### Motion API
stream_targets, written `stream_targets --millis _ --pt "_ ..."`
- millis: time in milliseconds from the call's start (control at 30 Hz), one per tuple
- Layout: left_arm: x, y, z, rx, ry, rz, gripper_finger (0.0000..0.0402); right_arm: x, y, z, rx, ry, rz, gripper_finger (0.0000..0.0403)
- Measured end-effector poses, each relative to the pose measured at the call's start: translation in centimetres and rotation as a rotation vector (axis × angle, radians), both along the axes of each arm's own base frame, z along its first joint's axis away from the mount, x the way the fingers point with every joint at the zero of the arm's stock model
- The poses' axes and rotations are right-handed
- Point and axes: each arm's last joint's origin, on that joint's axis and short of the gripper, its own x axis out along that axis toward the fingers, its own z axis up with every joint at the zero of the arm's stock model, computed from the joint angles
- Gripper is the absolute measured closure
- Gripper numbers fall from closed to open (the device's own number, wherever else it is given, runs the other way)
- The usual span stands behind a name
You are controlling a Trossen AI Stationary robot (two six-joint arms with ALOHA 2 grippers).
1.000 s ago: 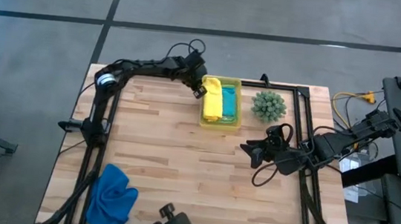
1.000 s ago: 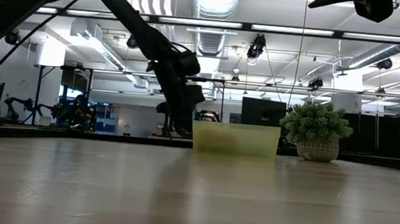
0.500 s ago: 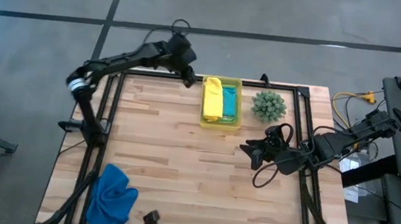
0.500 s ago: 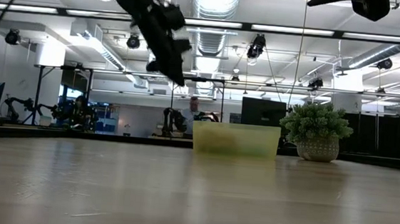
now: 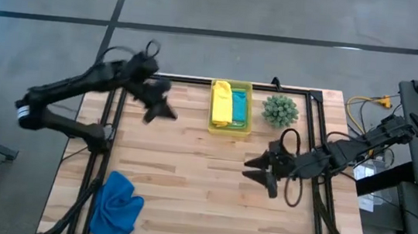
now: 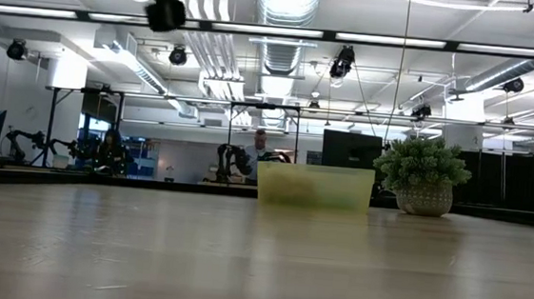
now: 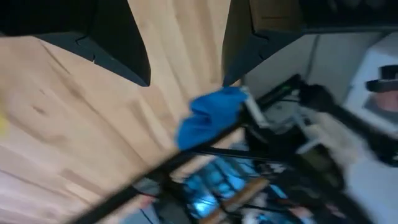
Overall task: Fold microfiber towels
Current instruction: Fold the blue microfiber cloth
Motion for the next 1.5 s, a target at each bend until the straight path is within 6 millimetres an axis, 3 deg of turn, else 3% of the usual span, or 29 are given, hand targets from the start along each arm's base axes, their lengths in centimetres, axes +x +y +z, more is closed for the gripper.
stream_targets --millis 300,467,633,767,967,1133,1333,1500 --pt "-5.9 -10.2 -2.1 -0.125 0.064 -0.191 0.0402 0.4 -0.1 -0.2 0.016 -0.102 -0.09 0.0211" --pt "-8.0 -13.9 -4.7 -0.17 0.195 -0.293 0.0402 0.4 -0.2 -0.4 0.036 -0.109 -0.151 0.0211" --pt "-8.2 -16.4 -9.1 -0.129 0.391 -0.42 0.0384 0.4 -0.2 -0.7 0.031 -0.104 -0.163 0.0211" --pt "-7.4 -17.2 -12.7 -0.019 0.511 -0.507 0.0334 0.4 -0.3 -0.8 0.024 -0.106 -0.193 0.0211" --pt "-6.8 -16.4 -17.7 0.199 0.79 -0.477 0.0247 0.4 -0.4 -0.8 0.07 -0.11 -0.214 0.0211" --pt "-6.5 -16.1 -21.1 0.277 0.916 -0.55 0.0209 0.4 -0.3 -0.8 0.094 -0.111 -0.221 0.0211" --pt "-5.6 -16.5 -23.2 0.294 1.024 -0.585 0.0222 0.4 -0.3 -0.8 0.113 -0.113 -0.225 0.0211" --pt "-4.3 -17.1 -23.3 0.323 1.079 -0.584 0.0318 0.4 -0.3 -0.8 0.113 -0.113 -0.224 0.0211"
